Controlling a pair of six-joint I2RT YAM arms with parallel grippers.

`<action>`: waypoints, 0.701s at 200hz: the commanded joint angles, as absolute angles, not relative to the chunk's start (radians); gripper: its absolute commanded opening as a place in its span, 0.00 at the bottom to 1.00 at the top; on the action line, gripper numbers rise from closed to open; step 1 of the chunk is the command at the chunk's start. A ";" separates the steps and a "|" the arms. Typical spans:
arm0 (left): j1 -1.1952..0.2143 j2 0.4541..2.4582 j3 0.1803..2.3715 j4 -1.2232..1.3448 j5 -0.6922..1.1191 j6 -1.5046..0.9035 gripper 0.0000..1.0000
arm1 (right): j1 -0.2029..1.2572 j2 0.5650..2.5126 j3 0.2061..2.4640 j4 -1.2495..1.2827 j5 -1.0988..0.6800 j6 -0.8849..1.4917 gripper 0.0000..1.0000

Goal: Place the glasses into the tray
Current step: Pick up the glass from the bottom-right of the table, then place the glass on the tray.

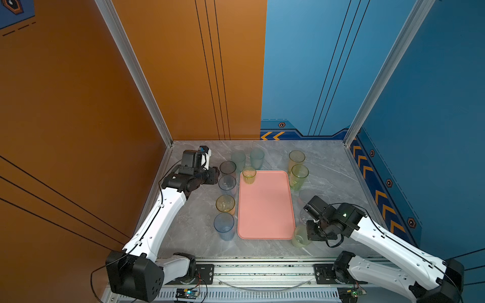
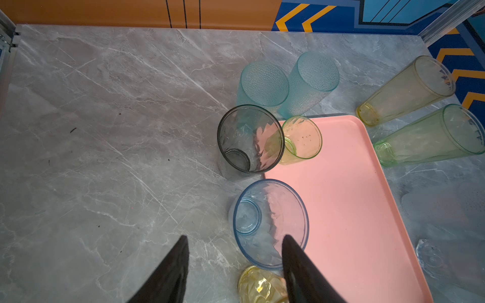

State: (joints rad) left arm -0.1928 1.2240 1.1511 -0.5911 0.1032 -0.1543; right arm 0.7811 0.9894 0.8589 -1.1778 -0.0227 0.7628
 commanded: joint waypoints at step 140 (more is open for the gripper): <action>-0.187 1.202 1.171 -0.600 0.070 -0.134 0.58 | 0.609 1.736 1.712 -1.121 -0.007 0.275 0.01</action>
